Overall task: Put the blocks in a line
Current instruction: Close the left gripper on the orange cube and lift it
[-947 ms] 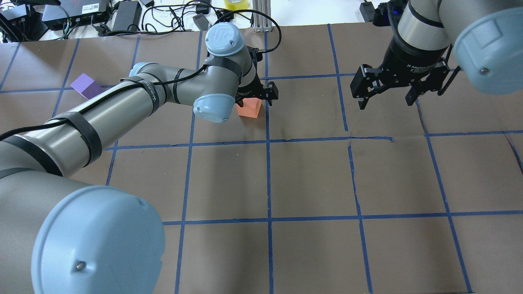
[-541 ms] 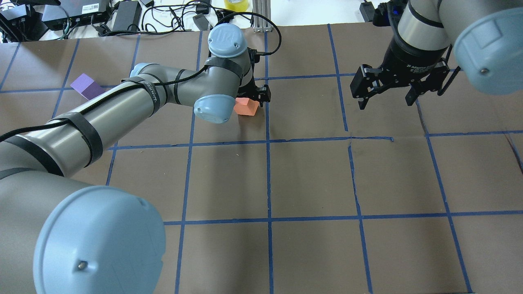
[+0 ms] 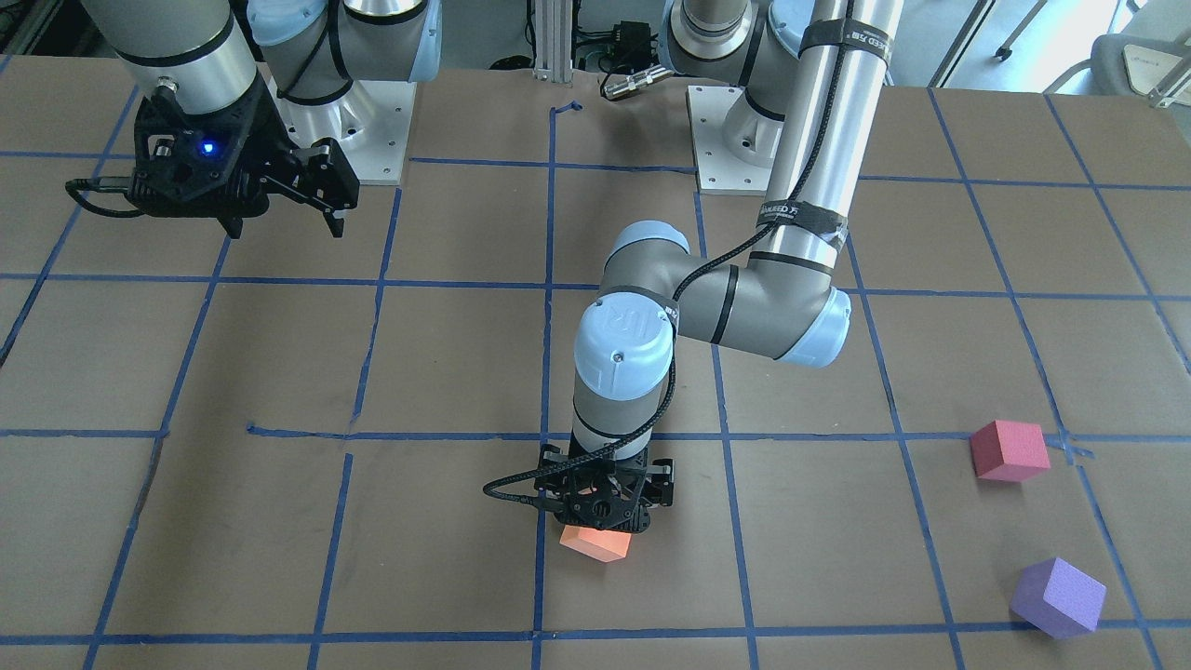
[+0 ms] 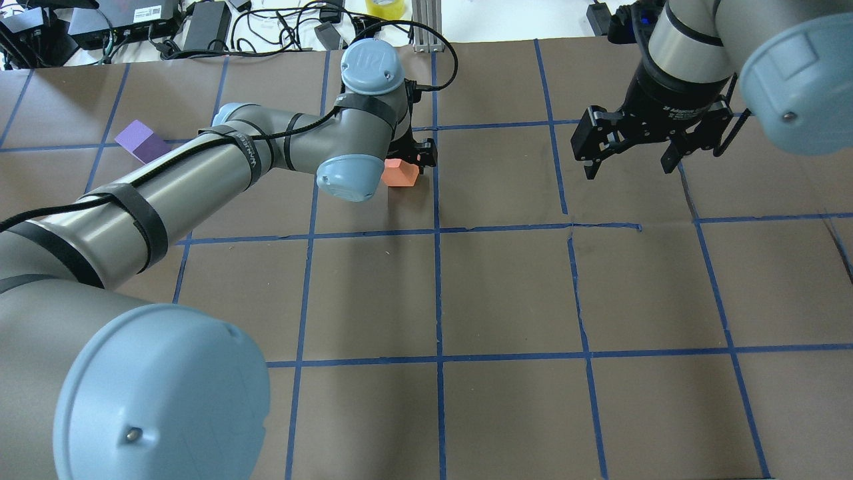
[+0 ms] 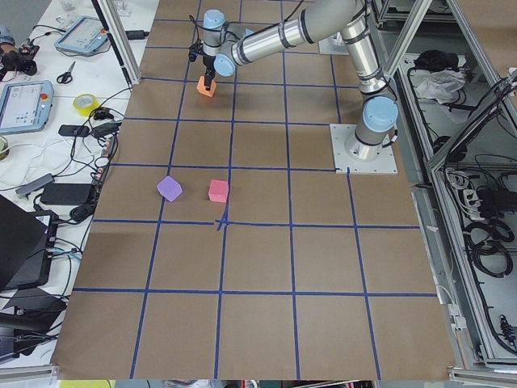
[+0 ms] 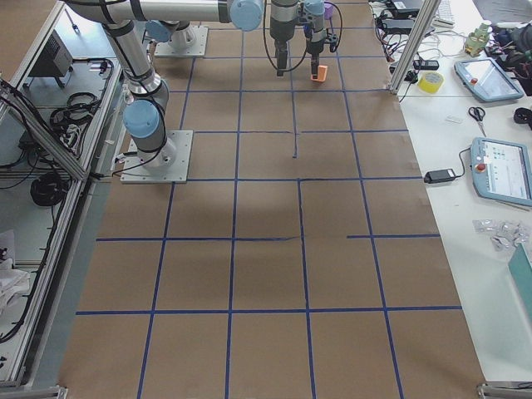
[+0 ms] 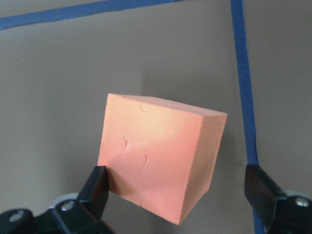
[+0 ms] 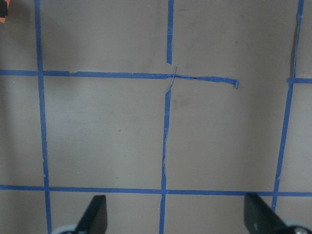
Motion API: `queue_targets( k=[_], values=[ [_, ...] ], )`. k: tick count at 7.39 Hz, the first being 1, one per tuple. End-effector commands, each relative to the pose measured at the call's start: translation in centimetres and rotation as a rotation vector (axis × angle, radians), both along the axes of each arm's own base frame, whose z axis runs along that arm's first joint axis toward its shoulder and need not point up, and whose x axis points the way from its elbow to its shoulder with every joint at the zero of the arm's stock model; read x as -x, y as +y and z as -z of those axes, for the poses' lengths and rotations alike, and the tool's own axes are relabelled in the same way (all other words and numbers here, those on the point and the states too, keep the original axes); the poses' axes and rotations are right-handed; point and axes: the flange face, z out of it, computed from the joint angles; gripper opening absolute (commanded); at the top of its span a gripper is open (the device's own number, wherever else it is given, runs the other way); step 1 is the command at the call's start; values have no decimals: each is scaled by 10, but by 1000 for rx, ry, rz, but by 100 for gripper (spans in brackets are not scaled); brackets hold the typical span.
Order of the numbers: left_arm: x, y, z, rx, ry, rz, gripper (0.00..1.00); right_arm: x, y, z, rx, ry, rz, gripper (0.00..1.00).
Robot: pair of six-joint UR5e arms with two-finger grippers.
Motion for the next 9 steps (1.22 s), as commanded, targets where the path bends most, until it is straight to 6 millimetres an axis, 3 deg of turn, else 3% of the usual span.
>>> queue_targets(
  k=[1, 2, 5, 7, 9],
  values=[
    [0, -5, -13, 24, 3, 3, 100, 0, 0, 0, 0, 0, 0, 100],
    [1, -5, -3, 12, -3, 3, 100, 0, 0, 0, 0, 0, 0, 100],
    [2, -5, 1, 2, 11, -10, 100, 0, 0, 1, -2, 0, 0, 100],
    [1, -4, 22, -28, -4, 0, 100, 0, 1, 0, 0, 0, 0, 100],
    [1, -7, 29, -32, -27, 54, 50, 0, 1, 0, 0, 0, 0, 100]
  ],
)
